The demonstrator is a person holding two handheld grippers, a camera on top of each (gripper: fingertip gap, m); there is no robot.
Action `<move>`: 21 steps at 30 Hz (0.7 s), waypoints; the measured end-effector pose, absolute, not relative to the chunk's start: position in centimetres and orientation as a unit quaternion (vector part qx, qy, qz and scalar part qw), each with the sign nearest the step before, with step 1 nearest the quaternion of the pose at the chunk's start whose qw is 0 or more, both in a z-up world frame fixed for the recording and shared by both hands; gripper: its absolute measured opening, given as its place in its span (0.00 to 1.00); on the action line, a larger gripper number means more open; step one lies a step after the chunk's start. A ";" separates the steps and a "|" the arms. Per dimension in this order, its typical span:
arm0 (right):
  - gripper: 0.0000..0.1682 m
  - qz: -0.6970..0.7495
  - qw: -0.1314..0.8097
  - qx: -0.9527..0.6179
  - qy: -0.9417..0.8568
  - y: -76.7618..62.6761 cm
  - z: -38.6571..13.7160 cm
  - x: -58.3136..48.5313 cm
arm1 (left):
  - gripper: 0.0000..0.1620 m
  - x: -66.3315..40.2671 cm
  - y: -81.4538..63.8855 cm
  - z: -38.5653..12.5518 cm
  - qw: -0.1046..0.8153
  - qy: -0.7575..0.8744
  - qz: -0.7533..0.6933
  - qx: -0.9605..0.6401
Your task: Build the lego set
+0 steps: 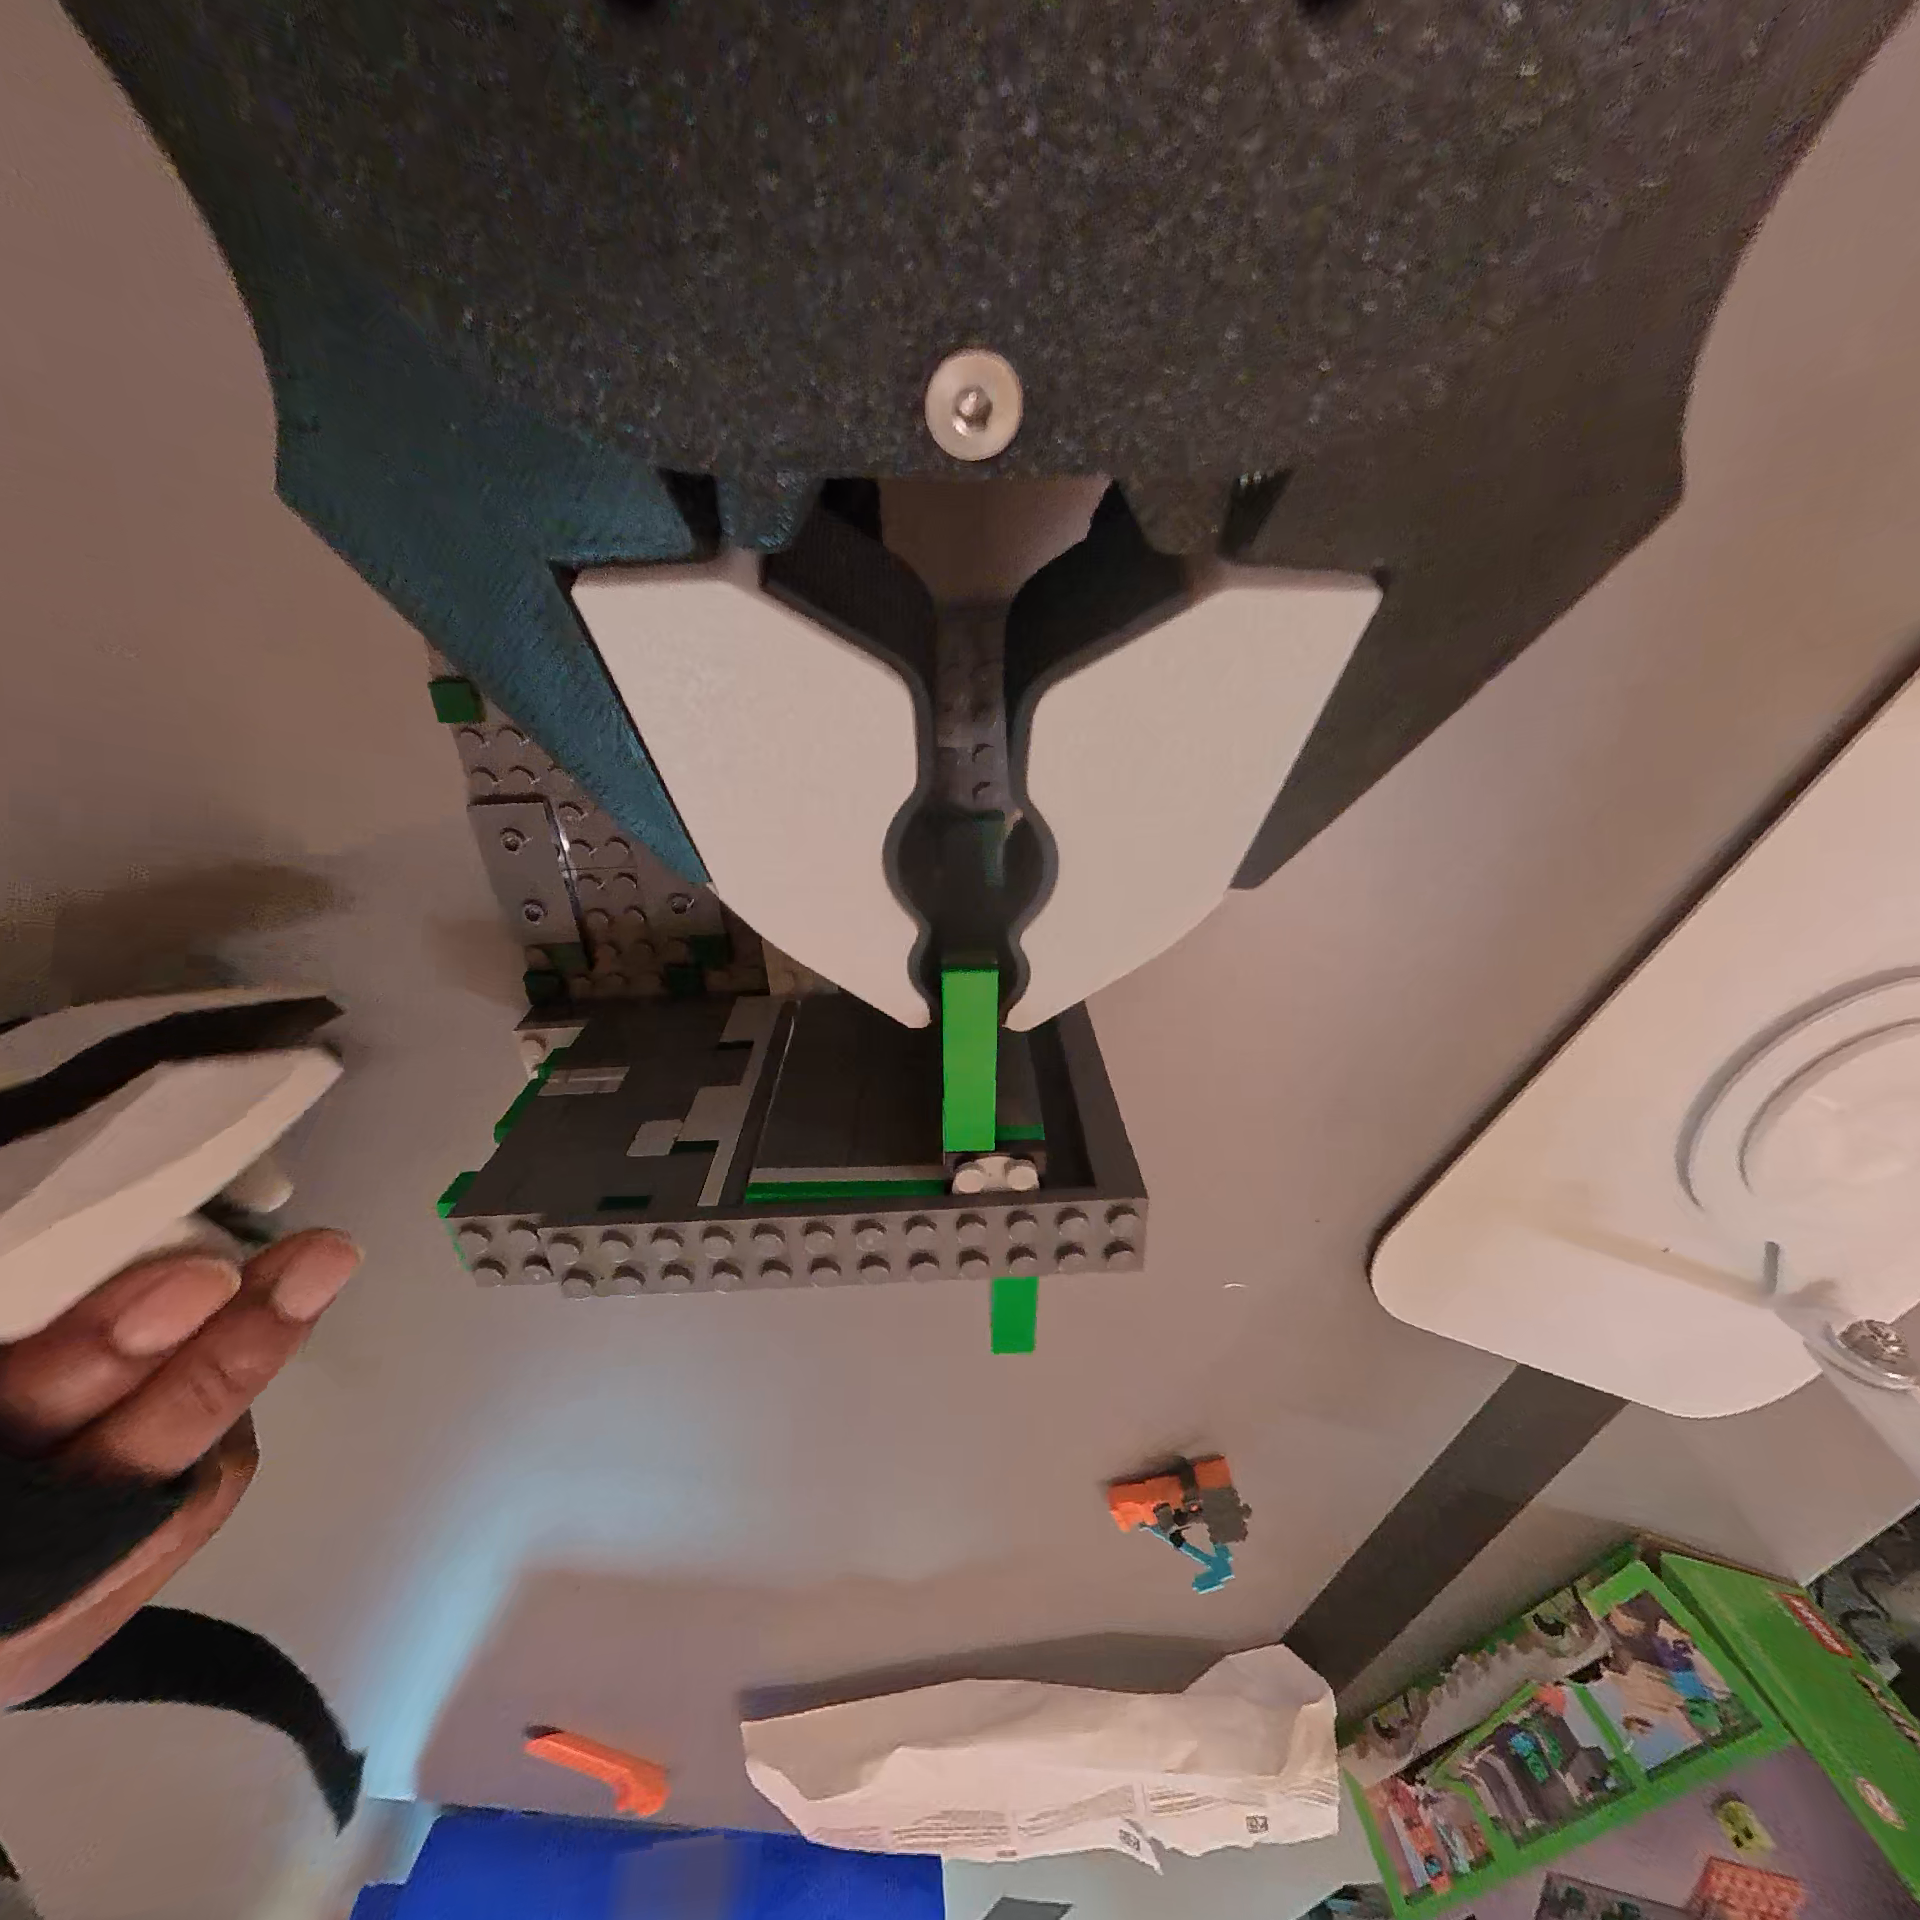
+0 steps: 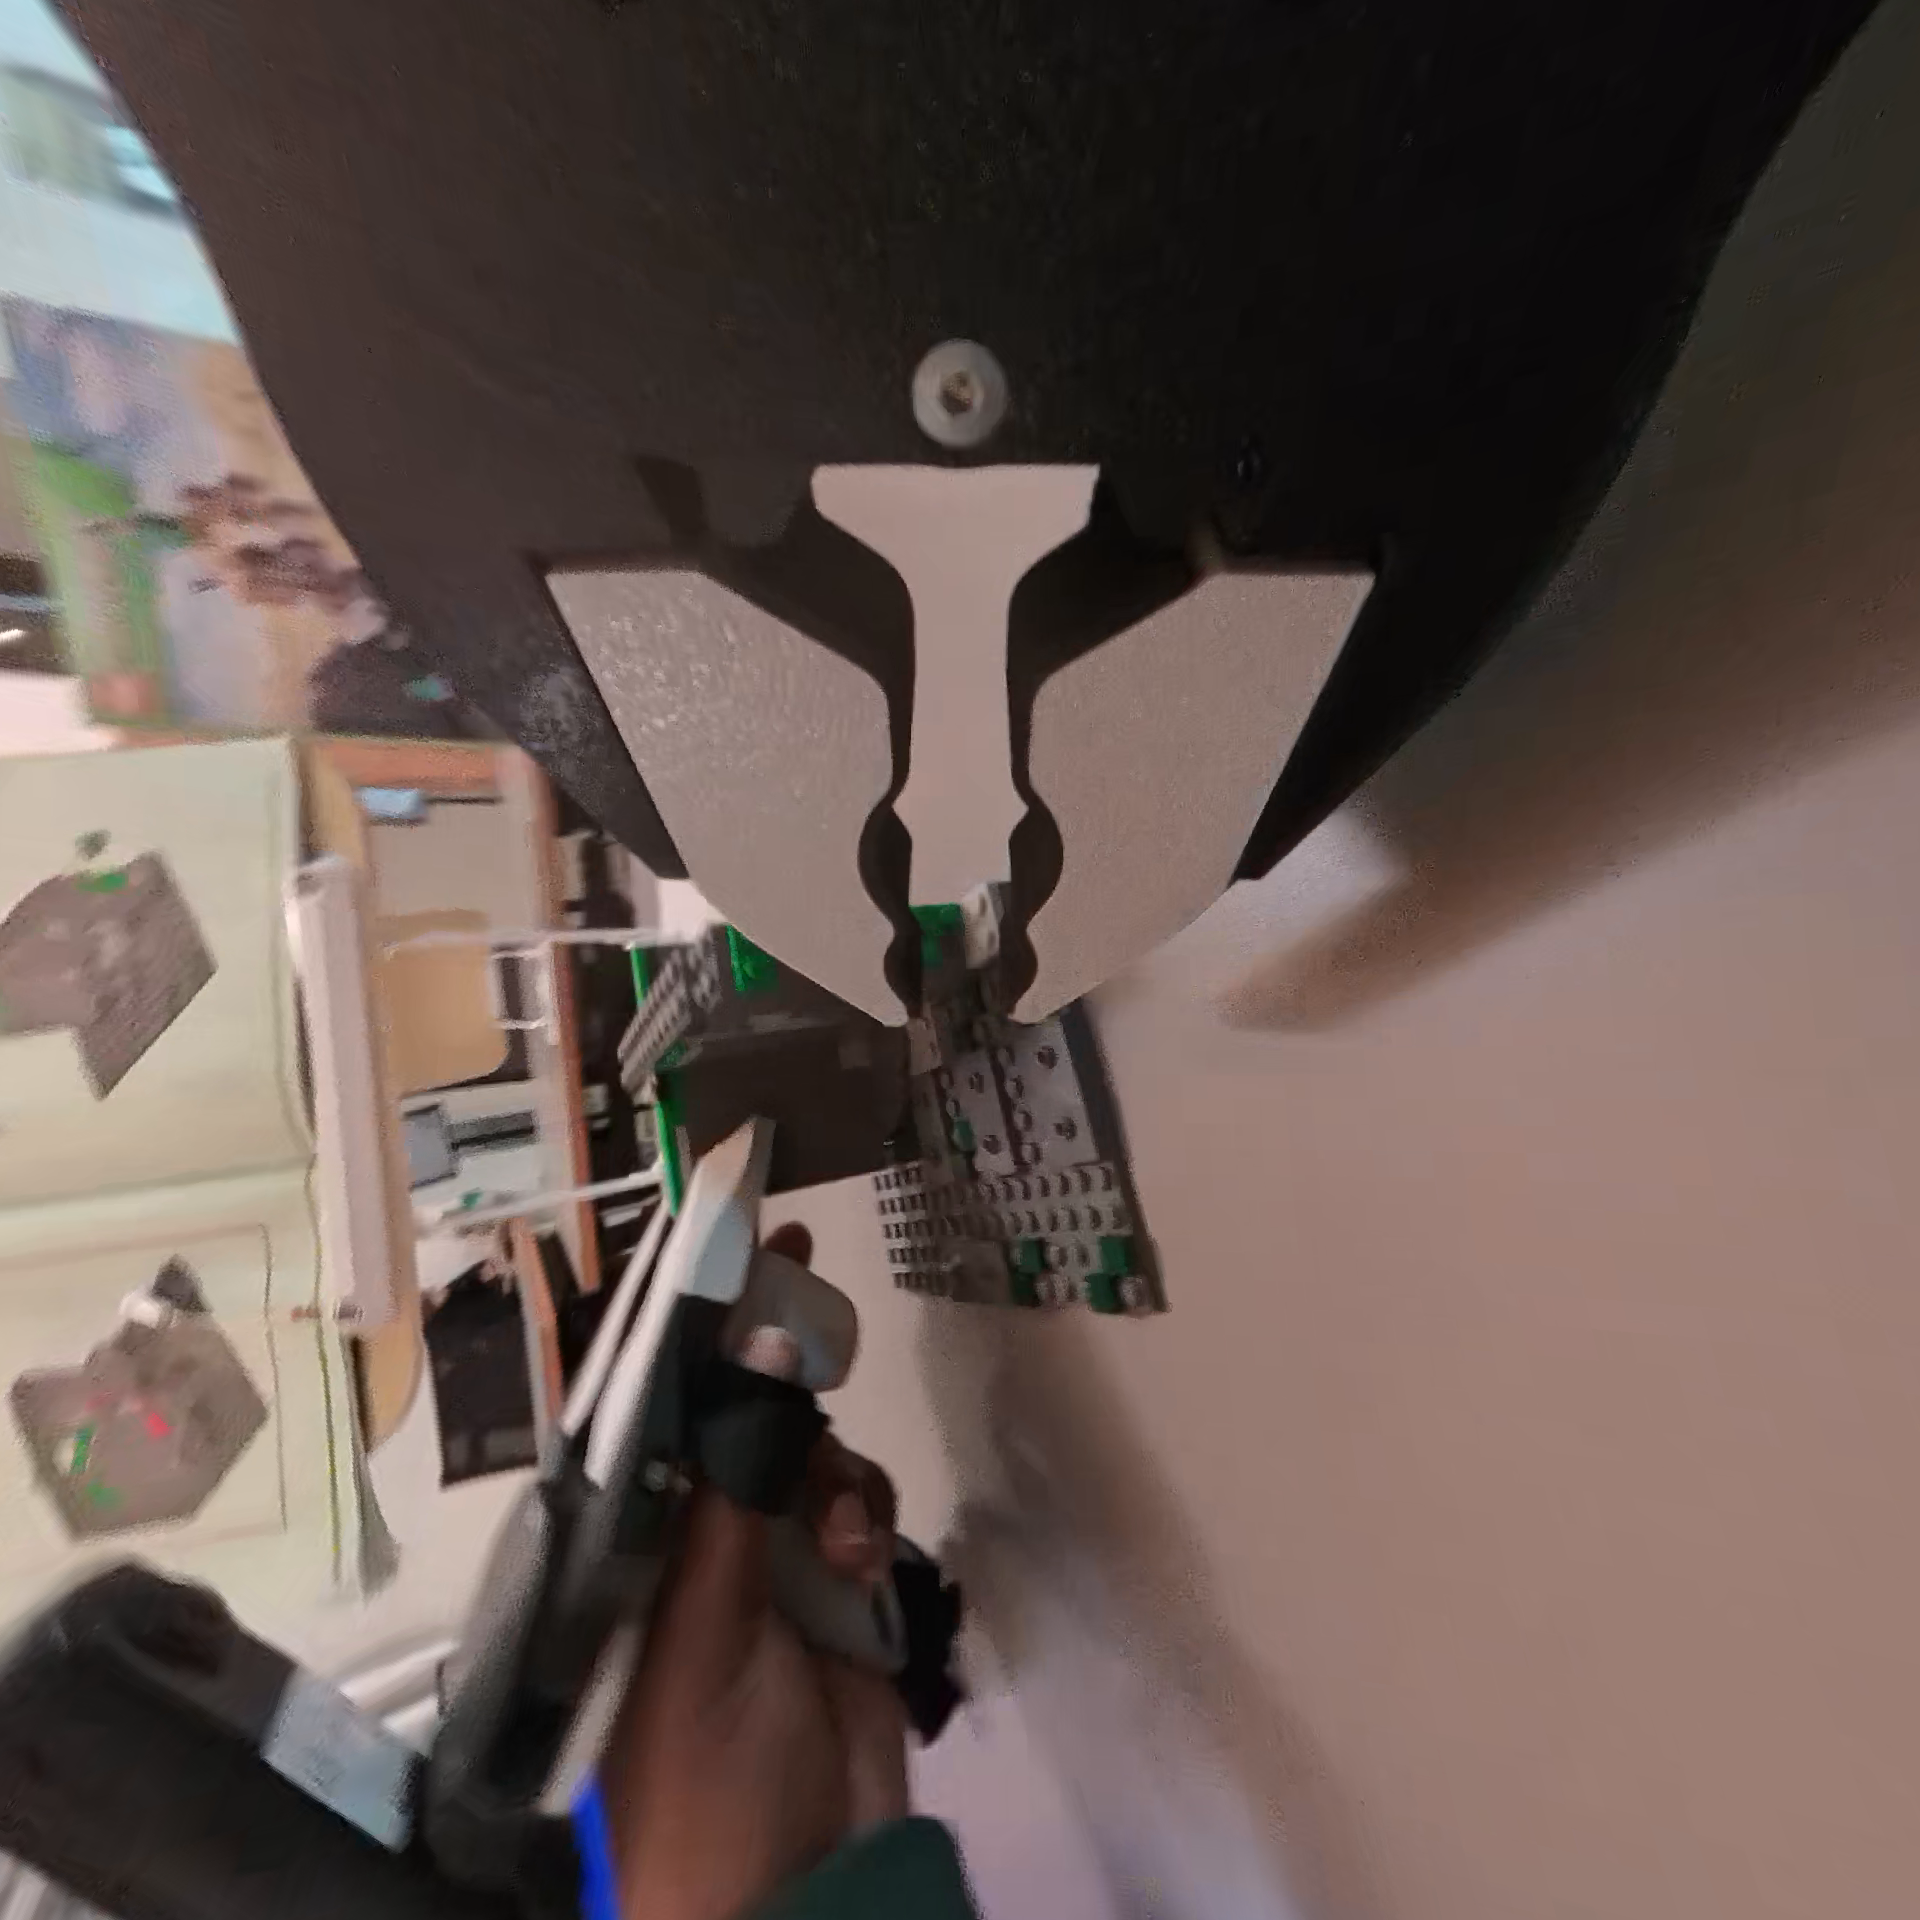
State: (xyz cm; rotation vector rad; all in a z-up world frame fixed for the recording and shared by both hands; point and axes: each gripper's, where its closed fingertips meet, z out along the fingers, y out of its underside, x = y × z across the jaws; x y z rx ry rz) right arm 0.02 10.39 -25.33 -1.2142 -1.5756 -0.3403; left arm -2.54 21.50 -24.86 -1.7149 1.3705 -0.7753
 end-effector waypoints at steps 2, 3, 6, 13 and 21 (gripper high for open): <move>0.09 -0.091 0.545 -0.559 -0.619 10.9 -24.0 0.6 | 0.05 -2.5 21.6 -24.9 0.395 0.542 -0.307 -0.675; 0.10 -0.068 0.551 -0.580 -0.596 11.2 -23.2 0.9 | 0.05 -2.6 21.7 -24.9 0.397 0.544 -0.304 -0.674; 0.14 -0.019 0.558 -0.632 -0.537 12.4 -21.9 1.9 | 0.07 -2.6 22.0 -24.8 0.405 0.543 -0.290 -0.676; 0.20 0.072 0.514 -0.727 -0.449 14.4 -23.7 2.5 | 0.08 -2.8 22.1 -24.9 0.424 0.532 -0.262 -0.684; 0.18 0.089 0.482 -0.754 -0.437 15.0 -25.3 1.2 | 0.11 -3.3 21.8 -24.8 0.457 0.514 -0.227 -0.689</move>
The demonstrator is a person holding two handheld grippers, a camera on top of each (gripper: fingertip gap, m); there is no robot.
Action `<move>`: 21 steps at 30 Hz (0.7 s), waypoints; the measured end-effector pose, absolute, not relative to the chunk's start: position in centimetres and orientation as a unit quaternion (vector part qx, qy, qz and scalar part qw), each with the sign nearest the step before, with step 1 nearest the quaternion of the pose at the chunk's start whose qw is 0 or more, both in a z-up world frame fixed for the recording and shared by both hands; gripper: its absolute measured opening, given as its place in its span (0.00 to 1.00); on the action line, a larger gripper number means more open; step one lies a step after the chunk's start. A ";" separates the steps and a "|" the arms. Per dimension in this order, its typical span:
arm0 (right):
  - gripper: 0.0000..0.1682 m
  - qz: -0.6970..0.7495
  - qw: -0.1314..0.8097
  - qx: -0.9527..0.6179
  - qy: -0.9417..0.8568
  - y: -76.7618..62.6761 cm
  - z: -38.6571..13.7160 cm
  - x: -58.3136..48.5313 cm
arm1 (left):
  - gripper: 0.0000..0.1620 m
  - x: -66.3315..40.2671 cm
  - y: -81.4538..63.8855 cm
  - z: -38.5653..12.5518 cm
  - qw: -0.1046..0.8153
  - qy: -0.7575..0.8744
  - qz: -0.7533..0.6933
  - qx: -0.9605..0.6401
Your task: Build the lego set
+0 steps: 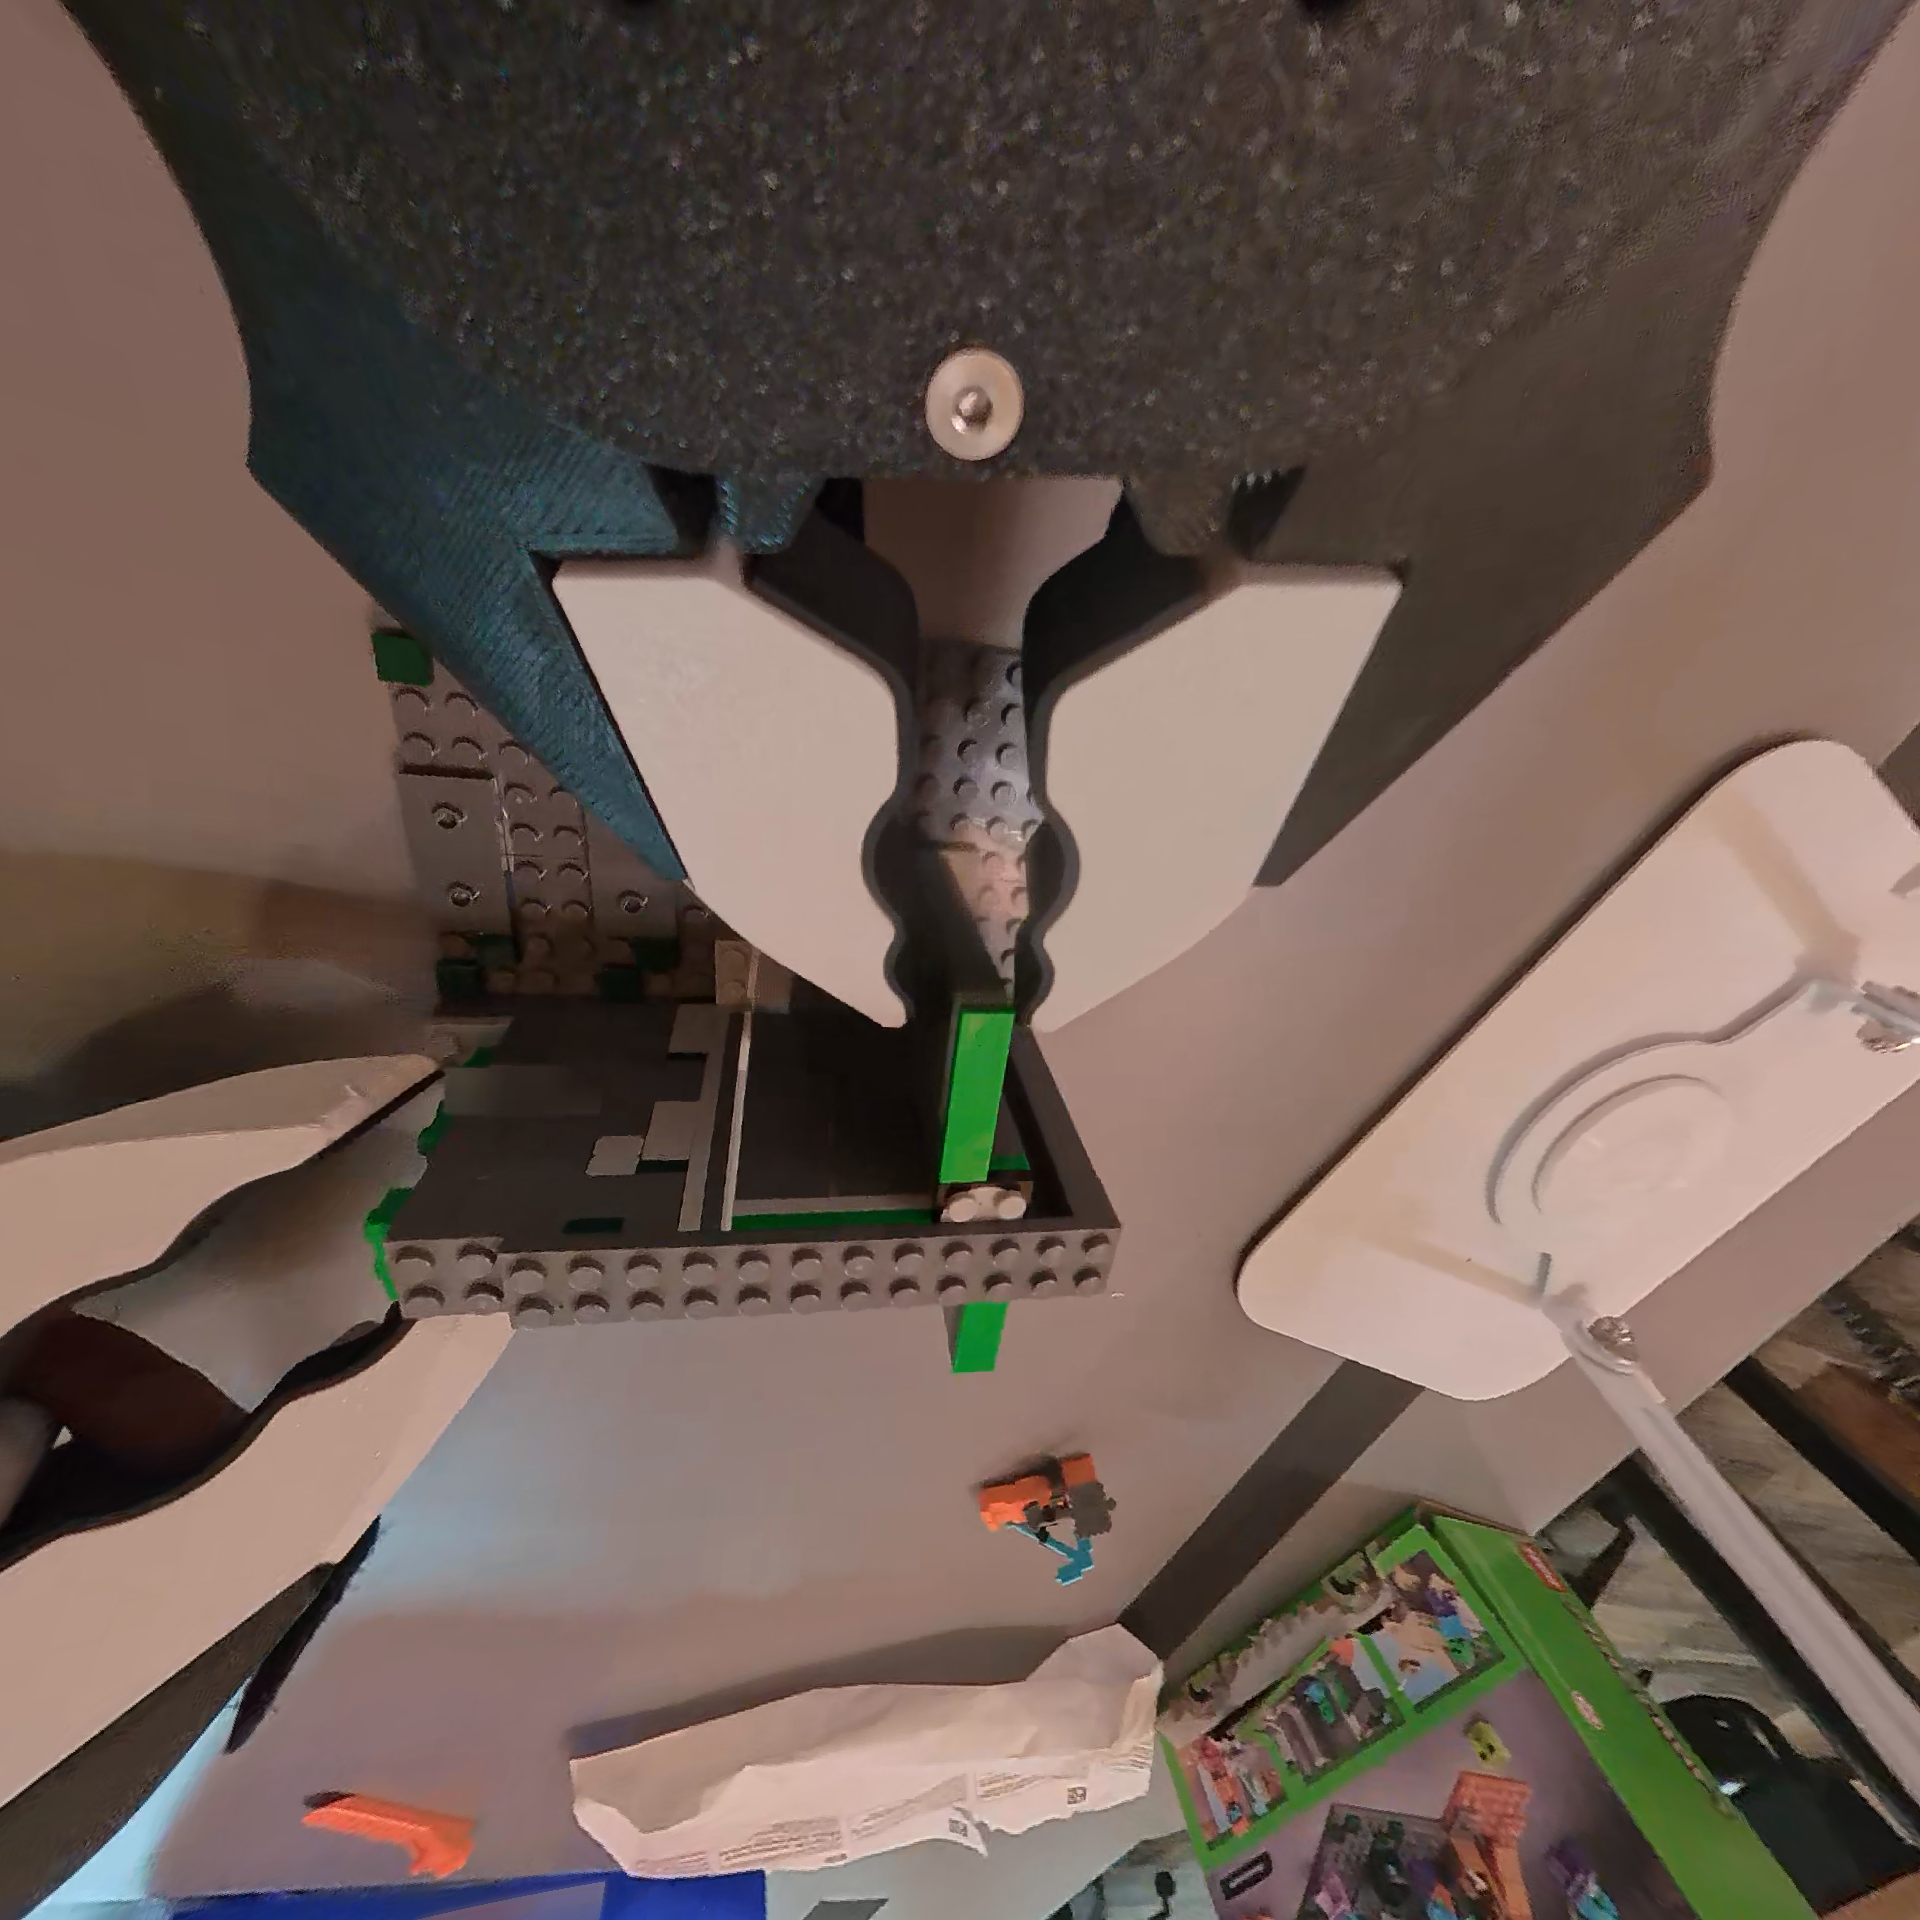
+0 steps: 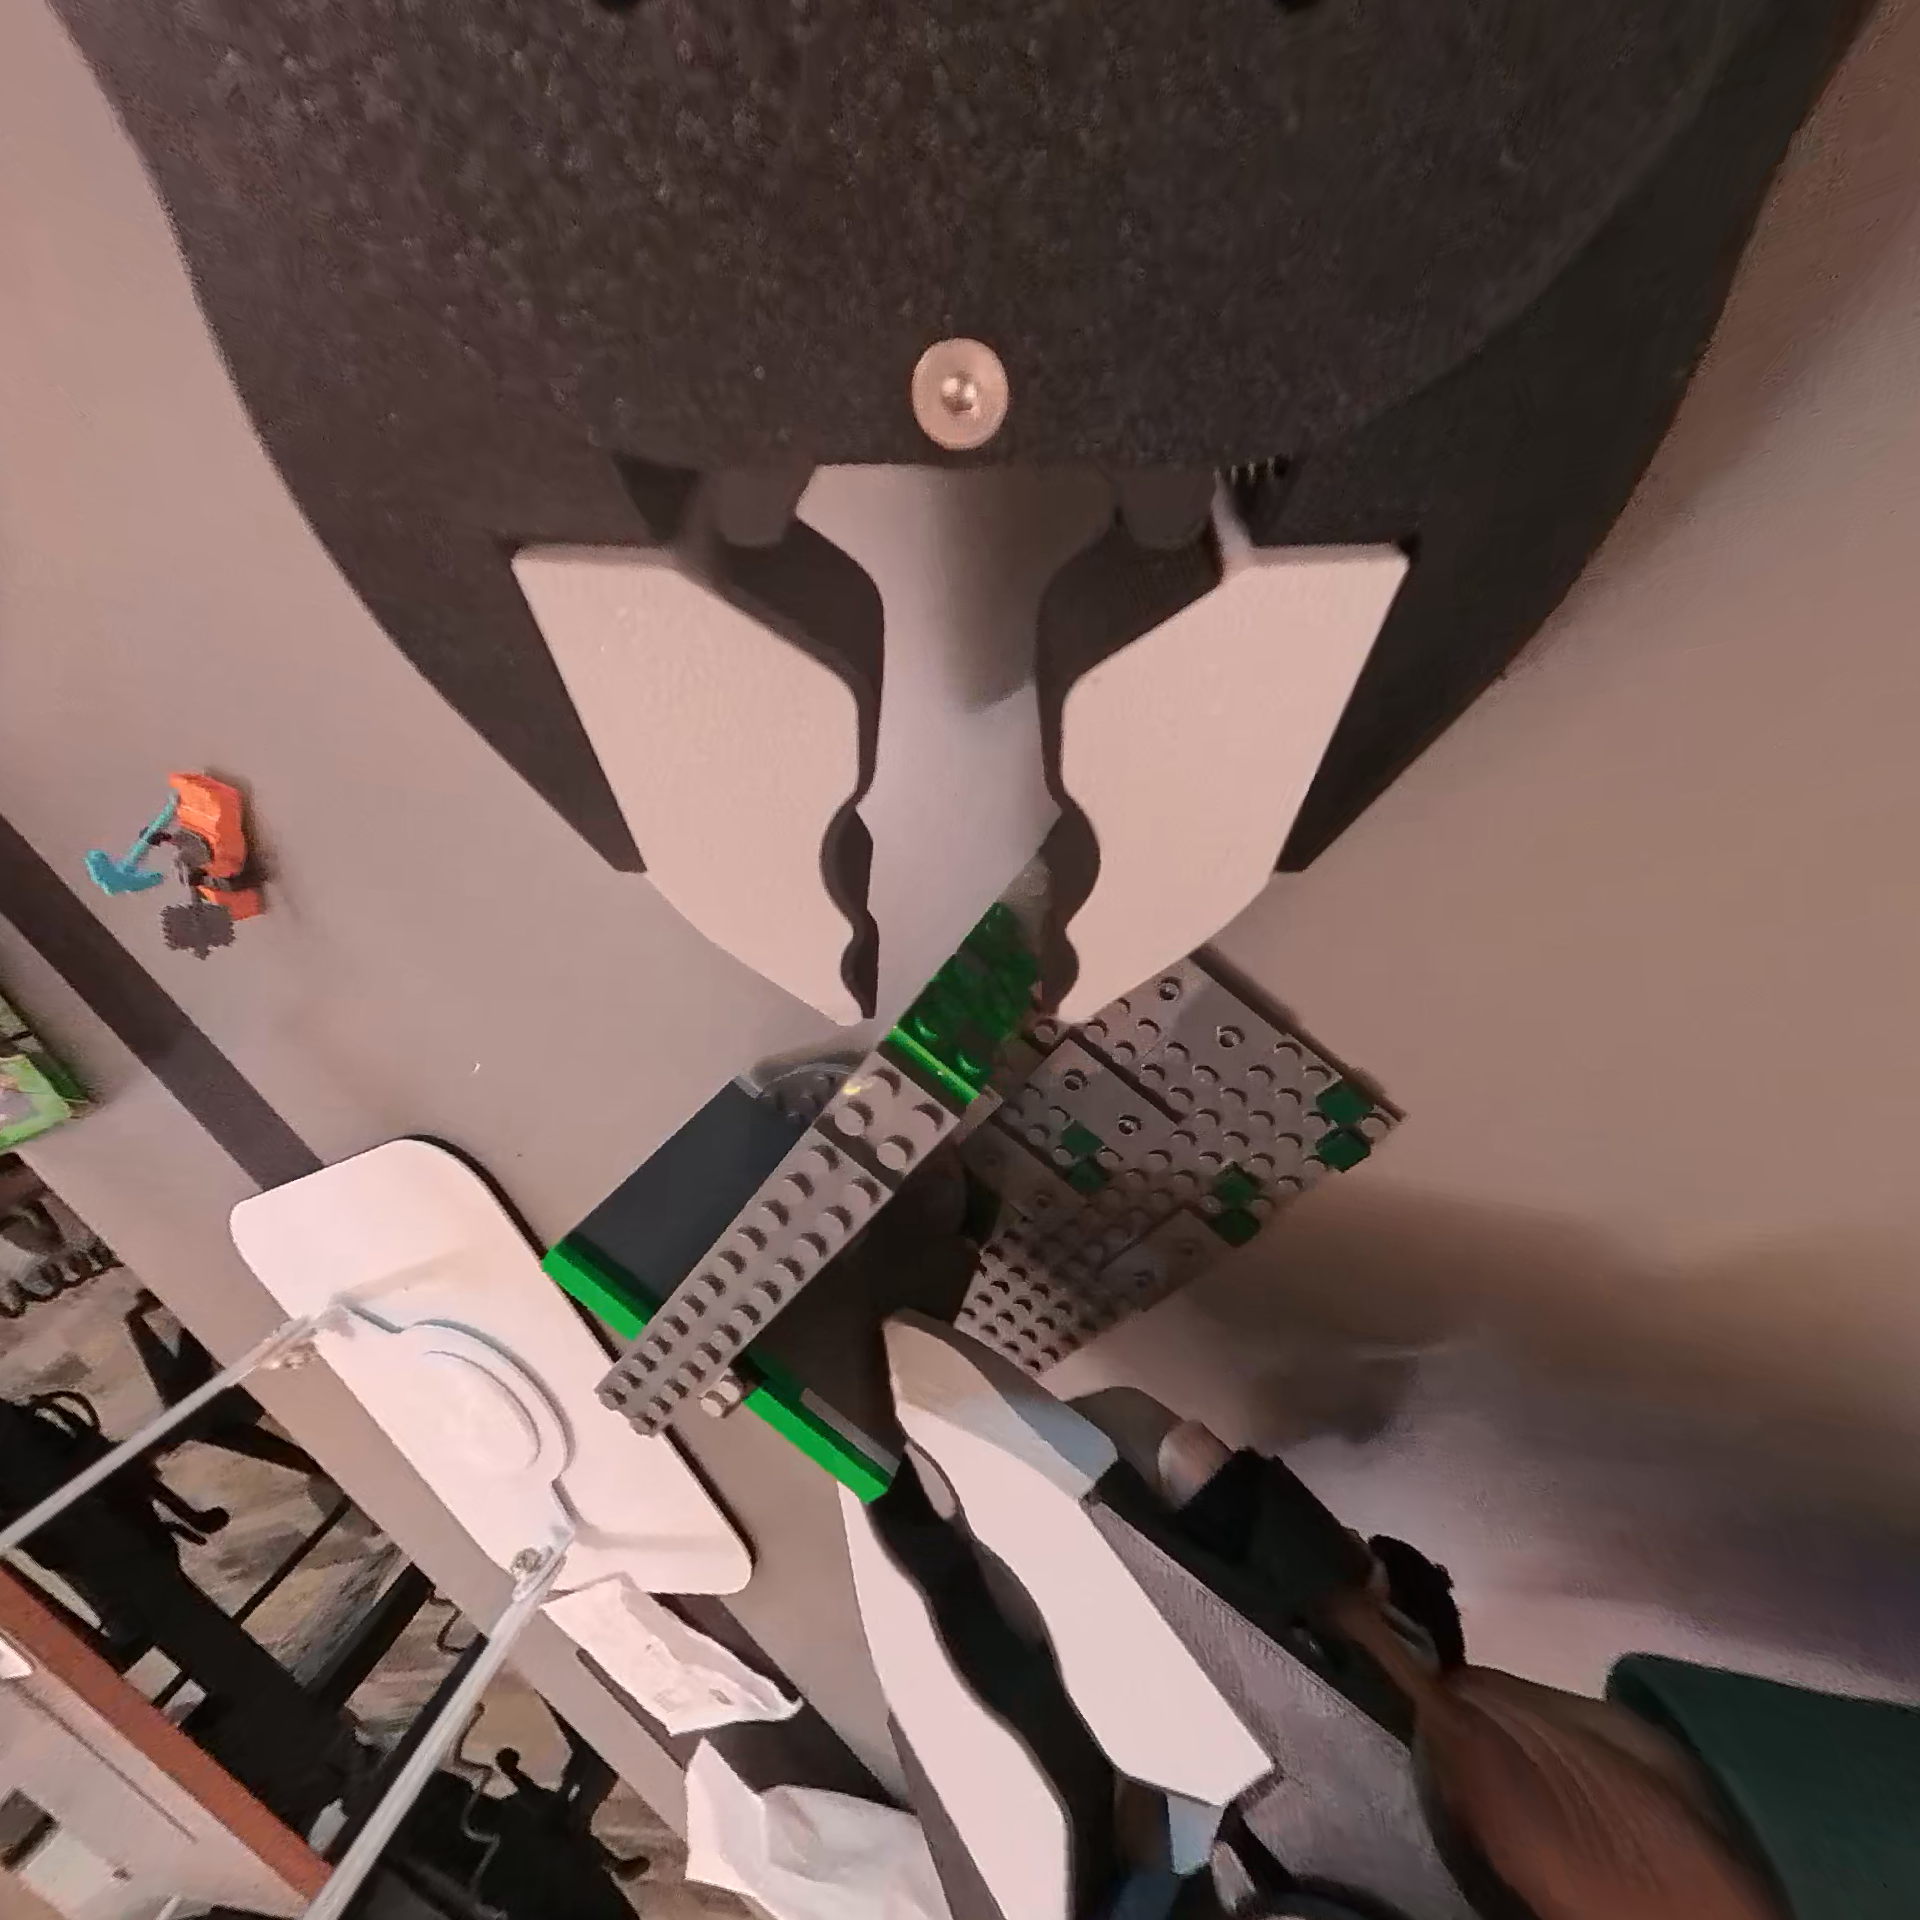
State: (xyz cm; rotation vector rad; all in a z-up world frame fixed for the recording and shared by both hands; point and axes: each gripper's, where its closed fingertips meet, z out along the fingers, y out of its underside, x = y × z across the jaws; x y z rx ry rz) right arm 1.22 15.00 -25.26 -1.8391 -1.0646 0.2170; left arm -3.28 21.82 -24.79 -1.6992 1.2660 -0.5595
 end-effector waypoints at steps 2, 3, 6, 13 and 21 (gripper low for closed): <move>0.15 0.081 0.481 -0.756 -0.435 15.2 -25.4 1.0 | 0.11 -3.8 21.6 -24.5 0.460 0.507 -0.229 -0.692; 0.15 0.076 0.482 -0.759 -0.432 15.3 -25.4 1.0 | 0.11 -4.2 21.5 -24.3 0.463 0.502 -0.227 -0.695; 0.14 0.071 0.484 -0.765 -0.419 15.6 -25.4 0.9 | 0.11 -5.8 21.4 -23.3 0.478 0.487 -0.199 -0.704; 0.13 0.071 0.488 -0.782 -0.381 17.0 -25.4 -0.2 | 0.08 -6.2 17.7 -22.4 0.493 0.494 -0.182 -0.693; 0.16 0.074 0.522 -0.757 -0.385 17.2 -24.2 -1.0 | 0.06 -4.0 15.1 -22.1 0.497 0.509 -0.185 -0.678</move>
